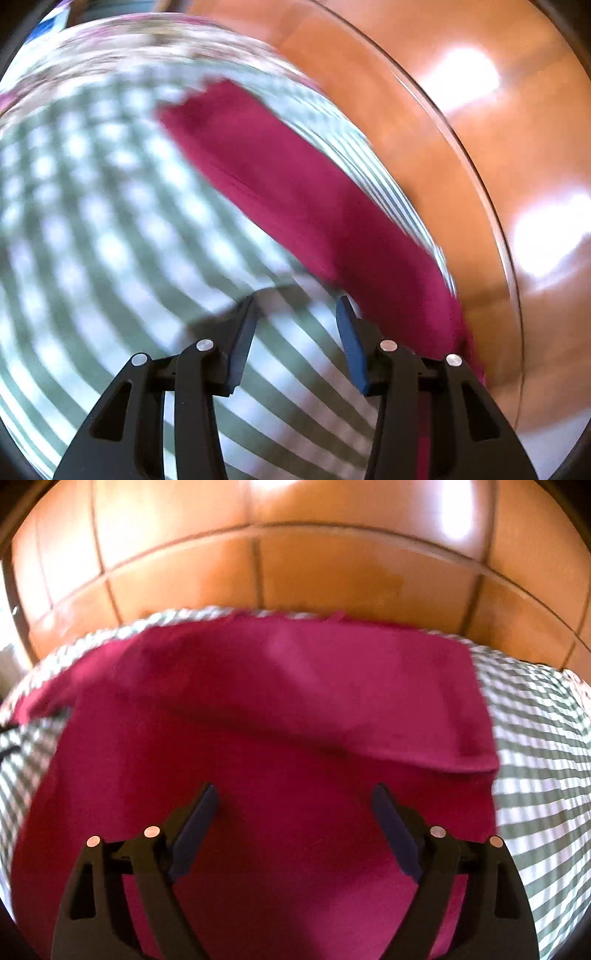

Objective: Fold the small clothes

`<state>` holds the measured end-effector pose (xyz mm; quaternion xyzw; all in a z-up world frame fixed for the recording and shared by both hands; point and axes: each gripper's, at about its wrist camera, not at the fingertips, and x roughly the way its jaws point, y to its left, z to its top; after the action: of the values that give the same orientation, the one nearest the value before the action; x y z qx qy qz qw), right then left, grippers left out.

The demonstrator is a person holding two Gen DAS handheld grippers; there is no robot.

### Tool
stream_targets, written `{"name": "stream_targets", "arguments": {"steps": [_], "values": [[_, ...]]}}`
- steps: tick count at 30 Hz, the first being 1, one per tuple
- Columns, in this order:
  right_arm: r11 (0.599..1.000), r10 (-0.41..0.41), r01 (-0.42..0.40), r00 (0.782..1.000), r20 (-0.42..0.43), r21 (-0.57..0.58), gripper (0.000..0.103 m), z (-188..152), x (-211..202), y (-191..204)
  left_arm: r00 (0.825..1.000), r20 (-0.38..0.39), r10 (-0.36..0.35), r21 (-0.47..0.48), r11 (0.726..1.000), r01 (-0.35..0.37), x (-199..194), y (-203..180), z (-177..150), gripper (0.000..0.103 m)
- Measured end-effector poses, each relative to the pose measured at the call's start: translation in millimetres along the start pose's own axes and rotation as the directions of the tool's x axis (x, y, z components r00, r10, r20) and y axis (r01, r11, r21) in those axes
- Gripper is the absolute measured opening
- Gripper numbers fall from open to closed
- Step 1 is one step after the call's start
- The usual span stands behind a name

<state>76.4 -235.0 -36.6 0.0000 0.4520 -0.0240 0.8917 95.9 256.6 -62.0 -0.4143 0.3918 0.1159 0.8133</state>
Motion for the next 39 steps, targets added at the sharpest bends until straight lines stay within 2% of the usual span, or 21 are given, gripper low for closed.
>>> {"name": "stream_targets", "arguments": {"steps": [3,6,9,11,12,13,15,17,19,21,23,25,26,27,29,32,34,36,38,39], "values": [[0.998,-0.044,0.045,0.999,0.016,-0.037,0.090,-10,6,13,0.998,0.054,0.037,-0.082,0.996,-0.033,-6,27,27,0.043],[1.000,-0.017,0.017,1.000,-0.011,0.002,0.098,-12,13,4,0.997,0.066,0.026,-0.140,0.990,-0.017,-3,42,49,0.043],[1.000,-0.010,0.010,1.000,-0.021,0.007,0.099,-12,14,4,0.997,0.078,0.031,-0.172,0.985,-0.017,5,44,64,0.041],[1.000,-0.017,0.017,1.000,-0.020,0.001,0.099,-12,14,5,0.996,0.080,0.038,-0.163,0.986,-0.024,10,42,73,0.030],[1.000,-0.018,0.018,1.000,-0.019,0.000,0.099,-12,14,5,0.995,0.077,0.063,-0.153,0.987,-0.051,16,41,79,0.016],[1.000,-0.020,0.020,1.000,-0.016,-0.001,0.099,-11,14,7,0.995,0.074,0.070,-0.144,0.988,-0.059,18,41,83,0.007],[1.000,-0.025,0.025,1.000,-0.015,-0.004,0.099,-11,15,8,0.994,0.077,0.072,-0.109,0.992,-0.063,14,32,88,0.006],[1.000,-0.027,0.027,1.000,-0.010,-0.005,0.099,-12,15,9,0.995,0.095,0.018,-0.067,0.998,-0.012,11,11,90,0.006],[1.000,-0.030,0.029,1.000,-0.011,-0.006,0.100,-11,17,9,0.991,0.103,-0.083,-0.006,0.996,0.084,-3,-17,80,0.006],[0.999,-0.031,0.031,0.999,-0.010,-0.008,0.099,-12,17,10,0.979,0.093,-0.182,0.090,0.981,0.174,-15,-54,63,0.006],[1.000,-0.029,0.029,1.000,-0.009,-0.007,0.099,-12,17,9,0.962,0.054,-0.266,0.174,0.952,0.253,-23,-89,40,0.006],[1.000,-0.028,0.028,1.000,-0.007,-0.006,0.099,-13,16,10,0.945,-0.014,-0.327,0.288,0.904,0.317,-27,-132,2,0.007],[1.000,-0.027,0.027,1.000,-0.006,-0.006,0.099,-13,16,10,0.940,-0.035,-0.339,0.322,0.887,0.332,-26,-146,-11,0.007],[1.000,-0.025,0.025,1.000,-0.005,-0.004,0.099,-13,16,9,0.932,-0.082,-0.354,0.370,0.857,0.358,-25,-165,-35,0.007],[1.000,-0.019,0.019,1.000,-0.004,-0.001,0.099,-13,16,8,0.925,-0.160,-0.345,0.449,0.809,0.380,-15,-192,-76,0.007],[1.000,-0.013,0.013,1.000,-0.001,0.003,0.099,-13,15,7,0.916,-0.278,-0.289,0.531,0.748,0.397,9,-216,-137,0.011],[1.000,-0.007,0.007,1.000,0.000,0.007,0.099,-13,15,6,0.921,-0.314,-0.232,0.580,0.721,0.379,19,-220,-166,0.023],[1.000,0.000,0.000,1.000,-0.001,0.011,0.100,-14,15,5,0.927,-0.331,-0.174,0.624,0.697,0.354,21,-214,-194,0.027],[1.000,0.010,-0.009,1.000,-0.008,0.012,0.098,-12,13,4,0.923,-0.349,-0.163,0.628,0.691,0.359,19,-203,-203,0.029],[1.000,0.010,-0.010,1.000,-0.013,0.014,0.095,-9,11,4,0.926,-0.343,-0.156,0.632,0.691,0.351,16,-195,-205,0.030]]}}
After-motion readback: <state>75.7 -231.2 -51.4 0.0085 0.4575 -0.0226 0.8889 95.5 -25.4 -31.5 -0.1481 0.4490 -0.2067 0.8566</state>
